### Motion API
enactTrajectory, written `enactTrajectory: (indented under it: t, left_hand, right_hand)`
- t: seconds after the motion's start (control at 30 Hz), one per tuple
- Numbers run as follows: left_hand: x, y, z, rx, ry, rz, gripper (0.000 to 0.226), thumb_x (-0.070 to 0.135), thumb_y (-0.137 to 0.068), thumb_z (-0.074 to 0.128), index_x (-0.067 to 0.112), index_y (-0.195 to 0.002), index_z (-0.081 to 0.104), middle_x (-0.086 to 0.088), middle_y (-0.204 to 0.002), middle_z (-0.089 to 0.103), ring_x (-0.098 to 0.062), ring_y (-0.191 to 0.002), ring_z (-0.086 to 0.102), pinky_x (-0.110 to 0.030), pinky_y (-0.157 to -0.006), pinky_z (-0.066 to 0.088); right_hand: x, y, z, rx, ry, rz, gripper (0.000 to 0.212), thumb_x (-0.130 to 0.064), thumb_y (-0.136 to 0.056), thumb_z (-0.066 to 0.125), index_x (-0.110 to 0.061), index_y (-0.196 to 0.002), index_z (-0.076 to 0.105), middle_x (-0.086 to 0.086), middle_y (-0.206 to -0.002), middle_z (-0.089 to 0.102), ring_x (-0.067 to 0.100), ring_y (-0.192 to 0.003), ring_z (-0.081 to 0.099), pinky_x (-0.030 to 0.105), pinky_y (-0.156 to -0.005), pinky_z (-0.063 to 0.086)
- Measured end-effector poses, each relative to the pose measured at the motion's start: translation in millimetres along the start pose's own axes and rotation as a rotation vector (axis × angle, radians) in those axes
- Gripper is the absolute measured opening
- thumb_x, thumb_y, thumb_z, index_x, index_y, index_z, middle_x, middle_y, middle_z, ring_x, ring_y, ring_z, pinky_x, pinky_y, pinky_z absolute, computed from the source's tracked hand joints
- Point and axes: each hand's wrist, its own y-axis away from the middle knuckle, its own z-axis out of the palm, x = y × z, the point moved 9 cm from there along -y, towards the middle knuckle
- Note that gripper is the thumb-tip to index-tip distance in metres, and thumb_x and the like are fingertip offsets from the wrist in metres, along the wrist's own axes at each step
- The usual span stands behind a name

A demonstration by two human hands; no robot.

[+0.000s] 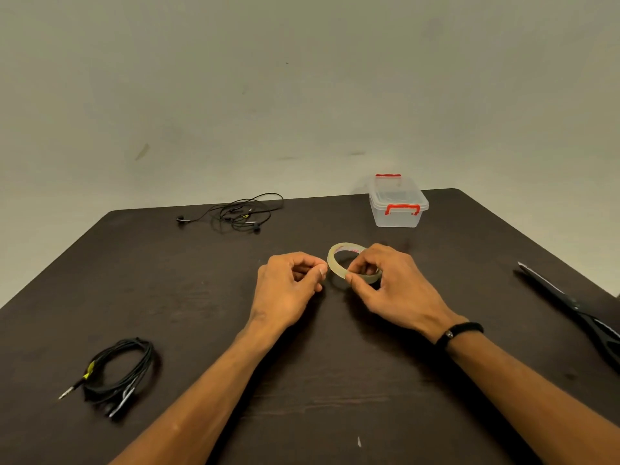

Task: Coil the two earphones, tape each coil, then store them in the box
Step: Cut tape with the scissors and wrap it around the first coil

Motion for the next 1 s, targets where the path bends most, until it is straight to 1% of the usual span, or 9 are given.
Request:
enactTrajectory:
  t: [0.17, 0.3, 0.4, 0.57, 0.67, 0.73, 0.83, 0.9, 1.0]
  left_hand:
    - [0, 0, -1, 0.003, -0.010, -0.002, 0.008, 0.020, -0.096, 0.073, 0.022, -0.096, 0.080, 0.005, -0.077, 0.077, -0.008, -0.070, 0.074, -0.022, -0.071, 0.061]
    - [0, -1, -1, 0.012, -0.014, -0.001, 0.009, 0.019, -0.096, 0.073, 0.022, -0.093, 0.081, 0.005, -0.076, 0.077, -0.006, -0.069, 0.074, -0.022, -0.070, 0.061]
    - [3, 1, 1, -0.008, -0.036, 0.019, 0.010, 0.020, -0.096, 0.072, 0.022, -0.092, 0.081, 0.006, -0.077, 0.077, -0.002, -0.069, 0.073, -0.017, -0.068, 0.058]
    - [7, 3, 3, -0.022, -0.093, 0.038, 0.010, 0.022, -0.096, 0.072, 0.024, -0.093, 0.081, 0.009, -0.079, 0.077, 0.003, -0.072, 0.071, -0.010, -0.064, 0.053]
    - [7, 4, 3, -0.017, -0.117, 0.038, 0.009, 0.023, -0.096, 0.072, 0.026, -0.095, 0.080, 0.012, -0.081, 0.076, 0.002, -0.076, 0.071, -0.012, -0.071, 0.054]
    - [7, 4, 2, -0.006, -0.146, 0.035, 0.005, 0.027, -0.094, 0.075, 0.027, -0.095, 0.080, 0.015, -0.083, 0.075, 0.000, -0.078, 0.070, -0.009, -0.069, 0.052]
    - [11, 6, 3, -0.002, -0.190, 0.048, 0.005, 0.029, -0.088, 0.081, 0.026, -0.092, 0.080, 0.014, -0.080, 0.073, 0.000, -0.071, 0.066, -0.004, -0.063, 0.046]
    - [13, 8, 4, -0.002, -0.204, 0.063, 0.006, 0.028, -0.087, 0.083, 0.025, -0.091, 0.080, 0.015, -0.078, 0.072, 0.002, -0.066, 0.064, -0.003, -0.061, 0.045]
    - [12, 7, 4, -0.014, -0.201, 0.051, 0.010, 0.028, -0.087, 0.082, 0.025, -0.095, 0.079, 0.014, -0.082, 0.072, 0.001, -0.070, 0.065, -0.003, -0.060, 0.044]
  right_hand:
    - [-3, 2, 1, 0.000, 0.055, -0.041, 0.026, -0.031, -0.096, 0.072, -0.027, -0.121, 0.070, -0.014, -0.097, 0.063, 0.009, -0.092, 0.057, 0.032, -0.084, 0.055]
    - [-4, 0, -1, -0.027, 0.158, -0.017, 0.030, -0.036, -0.099, 0.067, -0.026, -0.127, 0.072, -0.006, -0.115, 0.071, 0.013, -0.102, 0.063, 0.034, -0.093, 0.054]
    - [0, -1, -8, -0.026, 0.230, 0.036, 0.031, -0.040, -0.100, 0.066, -0.025, -0.125, 0.074, -0.005, -0.119, 0.074, 0.015, -0.106, 0.068, 0.036, -0.092, 0.057]
    - [6, -3, -11, -0.069, 0.326, 0.152, 0.032, -0.052, -0.095, 0.069, -0.030, -0.117, 0.075, -0.011, -0.094, 0.067, 0.011, -0.087, 0.063, 0.037, -0.077, 0.057]
    - [11, -2, -13, -0.074, 0.294, 0.181, 0.042, -0.058, -0.088, 0.073, -0.031, -0.119, 0.074, -0.013, -0.089, 0.065, 0.009, -0.082, 0.061, 0.040, -0.077, 0.059]
    - [13, 3, -15, -0.075, 0.231, 0.163, 0.052, -0.063, -0.082, 0.076, -0.029, -0.121, 0.074, -0.014, -0.094, 0.066, 0.008, -0.086, 0.063, 0.039, -0.080, 0.059]
    - [12, 19, -29, -0.012, 0.166, 0.155, 0.068, -0.070, -0.074, 0.075, -0.027, -0.126, 0.071, -0.011, -0.112, 0.066, 0.010, -0.102, 0.060, 0.031, -0.088, 0.053]
    - [18, 37, -49, 0.062, 0.209, 0.212, 0.062, -0.068, -0.080, 0.072, -0.027, -0.126, 0.070, -0.009, -0.117, 0.065, 0.012, -0.106, 0.058, 0.032, -0.090, 0.053]
    - [38, 75, -98, 0.159, 0.418, 0.329, 0.038, -0.050, -0.093, 0.071, -0.022, -0.119, 0.073, 0.000, -0.116, 0.069, 0.025, -0.107, 0.064, 0.045, -0.090, 0.057]
